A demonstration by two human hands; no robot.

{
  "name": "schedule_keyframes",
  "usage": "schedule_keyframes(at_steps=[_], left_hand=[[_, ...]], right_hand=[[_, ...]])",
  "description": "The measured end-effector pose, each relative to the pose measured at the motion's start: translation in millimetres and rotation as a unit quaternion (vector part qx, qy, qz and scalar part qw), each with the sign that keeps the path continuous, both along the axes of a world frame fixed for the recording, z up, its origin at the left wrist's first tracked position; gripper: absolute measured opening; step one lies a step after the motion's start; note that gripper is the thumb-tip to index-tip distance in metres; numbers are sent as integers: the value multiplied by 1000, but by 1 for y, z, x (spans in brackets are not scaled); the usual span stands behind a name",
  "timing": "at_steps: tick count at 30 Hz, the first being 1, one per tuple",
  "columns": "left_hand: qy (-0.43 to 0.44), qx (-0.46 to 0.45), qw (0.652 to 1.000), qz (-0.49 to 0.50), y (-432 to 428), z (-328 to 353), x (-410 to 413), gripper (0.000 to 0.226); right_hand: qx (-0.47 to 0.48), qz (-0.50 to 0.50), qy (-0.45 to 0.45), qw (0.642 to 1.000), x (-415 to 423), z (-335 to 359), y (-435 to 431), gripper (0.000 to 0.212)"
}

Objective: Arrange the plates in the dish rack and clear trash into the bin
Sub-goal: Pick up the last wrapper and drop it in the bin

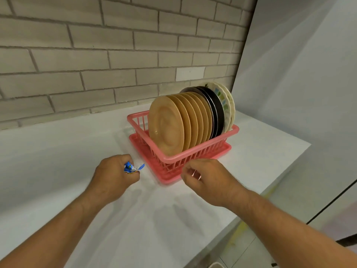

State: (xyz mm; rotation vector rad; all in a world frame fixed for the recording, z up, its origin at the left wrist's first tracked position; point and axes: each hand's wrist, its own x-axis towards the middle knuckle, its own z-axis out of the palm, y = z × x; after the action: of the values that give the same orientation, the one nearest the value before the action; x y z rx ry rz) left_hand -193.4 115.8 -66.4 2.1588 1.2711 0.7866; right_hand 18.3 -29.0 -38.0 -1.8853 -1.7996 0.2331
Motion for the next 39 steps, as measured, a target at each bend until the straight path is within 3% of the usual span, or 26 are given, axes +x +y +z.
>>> schedule_keyframes(at_steps=[7,10,17,25,33,39], left_hand=[[-13,107,991,-82,-120,26,90,29],[-6,103,986,-131,-167,24,127,36],[24,37,980,-194,-252,-22,184,25],[105,-40,971,-210,-288,-119,211,22],[194,-159,954,-162,-317,-272,195,28],[256,-171,940,-148,-331,-391,182,27]], right_hand=[[-15,-26,11,999,70,-17,-82,17],[-20,-33,35,999,102,-28,-123,16],[-53,-49,71,995,156,-76,-201,9],[-155,-88,103,979,180,-161,-251,12],[-249,-111,136,953,178,-284,-277,11],[-311,-122,156,930,172,-384,-286,21]])
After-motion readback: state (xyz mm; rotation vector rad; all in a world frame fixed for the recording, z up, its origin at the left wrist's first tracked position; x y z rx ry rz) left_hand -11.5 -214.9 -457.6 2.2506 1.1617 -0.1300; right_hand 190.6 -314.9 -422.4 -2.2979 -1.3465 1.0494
